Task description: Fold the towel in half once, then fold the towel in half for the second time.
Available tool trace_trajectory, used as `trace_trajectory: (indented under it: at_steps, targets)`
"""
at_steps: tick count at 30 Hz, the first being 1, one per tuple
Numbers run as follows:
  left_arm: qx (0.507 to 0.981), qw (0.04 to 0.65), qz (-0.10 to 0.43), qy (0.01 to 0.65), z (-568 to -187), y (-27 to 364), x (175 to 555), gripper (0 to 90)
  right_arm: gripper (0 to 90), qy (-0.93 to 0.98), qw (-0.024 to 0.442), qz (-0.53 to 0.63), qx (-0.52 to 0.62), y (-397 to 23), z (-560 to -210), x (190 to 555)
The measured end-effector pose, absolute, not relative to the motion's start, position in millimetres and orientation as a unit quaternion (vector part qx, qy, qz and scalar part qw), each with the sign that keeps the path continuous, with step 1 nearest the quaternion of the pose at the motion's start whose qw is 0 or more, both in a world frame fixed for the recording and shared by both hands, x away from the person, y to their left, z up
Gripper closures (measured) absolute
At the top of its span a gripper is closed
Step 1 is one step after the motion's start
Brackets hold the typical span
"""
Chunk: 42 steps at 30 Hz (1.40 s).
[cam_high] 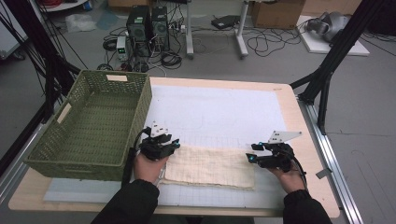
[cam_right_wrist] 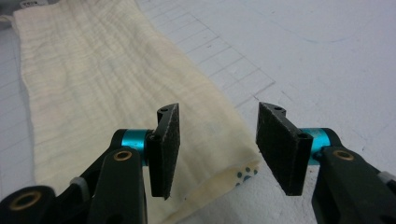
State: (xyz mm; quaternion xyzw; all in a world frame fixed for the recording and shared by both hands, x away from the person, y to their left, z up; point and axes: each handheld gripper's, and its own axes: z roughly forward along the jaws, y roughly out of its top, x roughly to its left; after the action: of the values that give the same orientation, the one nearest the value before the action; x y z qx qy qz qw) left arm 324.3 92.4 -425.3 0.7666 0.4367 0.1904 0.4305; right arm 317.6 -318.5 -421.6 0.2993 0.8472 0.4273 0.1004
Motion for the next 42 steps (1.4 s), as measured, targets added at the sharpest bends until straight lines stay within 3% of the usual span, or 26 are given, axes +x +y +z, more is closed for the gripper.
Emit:
trace_trajectory:
  at_steps: [13,28,32,34,42]
  targets:
    - [0.776,0.415,0.177,0.441,-431.3,90.9,328.2,58.4,50.8,0.846,0.091,0.421,0.313,-319.5,-422.1,327.4]
    - [0.792,0.369,0.170,0.456,-442.5,88.9,335.1,67.3,54.9,0.862,0.064,0.377,0.332,-317.0,-441.2,344.3]
    - [0.800,0.368,0.167,0.443,-441.5,87.2,331.6,81.2,64.7,0.866,0.059,0.375,0.327,-315.6,-440.9,342.5]
    - [0.800,0.376,0.164,0.439,-441.9,88.4,329.0,85.0,82.5,0.877,0.051,0.368,0.305,-311.8,-439.3,339.5]
    - [0.762,0.428,0.178,0.453,-432.2,88.3,322.2,86.7,85.7,0.888,0.061,0.342,0.302,-313.3,-426.0,349.7]
